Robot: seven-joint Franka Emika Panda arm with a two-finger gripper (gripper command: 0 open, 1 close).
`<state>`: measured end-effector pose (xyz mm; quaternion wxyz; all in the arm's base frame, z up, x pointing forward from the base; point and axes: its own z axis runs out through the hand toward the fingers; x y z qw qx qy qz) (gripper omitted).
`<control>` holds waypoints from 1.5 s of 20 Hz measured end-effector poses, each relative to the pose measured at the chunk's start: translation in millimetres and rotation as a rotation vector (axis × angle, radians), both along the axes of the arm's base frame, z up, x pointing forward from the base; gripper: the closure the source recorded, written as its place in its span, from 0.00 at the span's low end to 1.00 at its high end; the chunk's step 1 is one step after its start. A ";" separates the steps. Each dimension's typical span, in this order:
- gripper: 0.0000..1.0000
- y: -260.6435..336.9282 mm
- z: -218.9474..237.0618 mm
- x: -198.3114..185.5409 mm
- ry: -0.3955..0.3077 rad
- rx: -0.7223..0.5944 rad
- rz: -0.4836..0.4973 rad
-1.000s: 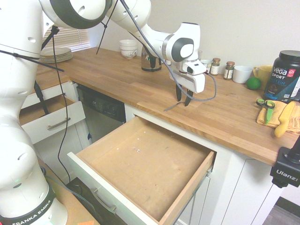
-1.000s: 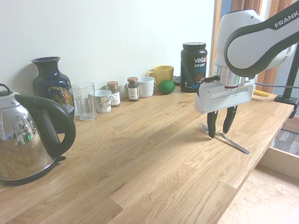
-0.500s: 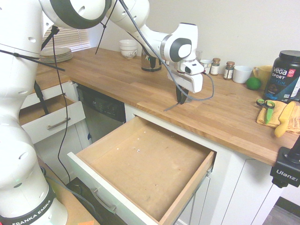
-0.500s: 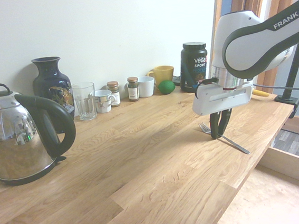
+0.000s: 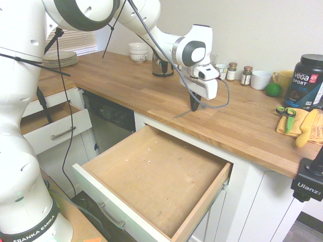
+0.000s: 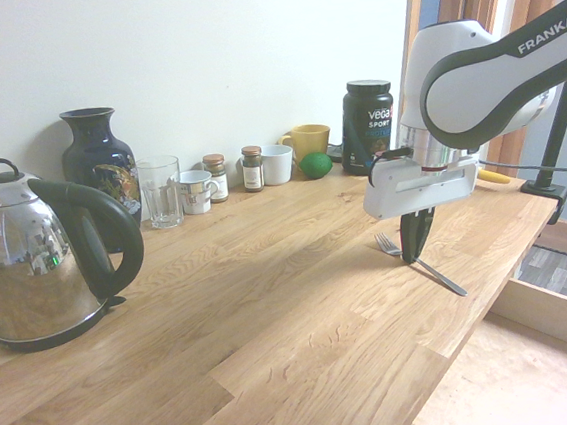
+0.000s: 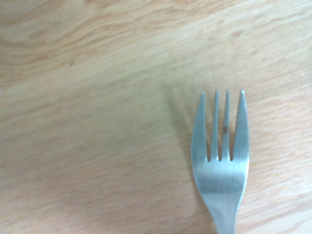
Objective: Put fork in the drawer
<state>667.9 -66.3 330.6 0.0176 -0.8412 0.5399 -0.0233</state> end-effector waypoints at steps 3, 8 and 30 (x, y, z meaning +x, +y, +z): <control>1.00 -0.3 6.0 1.3 -0.011 -0.001 0.006; 1.00 6.5 43.7 -1.2 -0.057 -0.002 0.026; 1.00 27.0 94.3 -144.1 -0.039 -0.017 0.263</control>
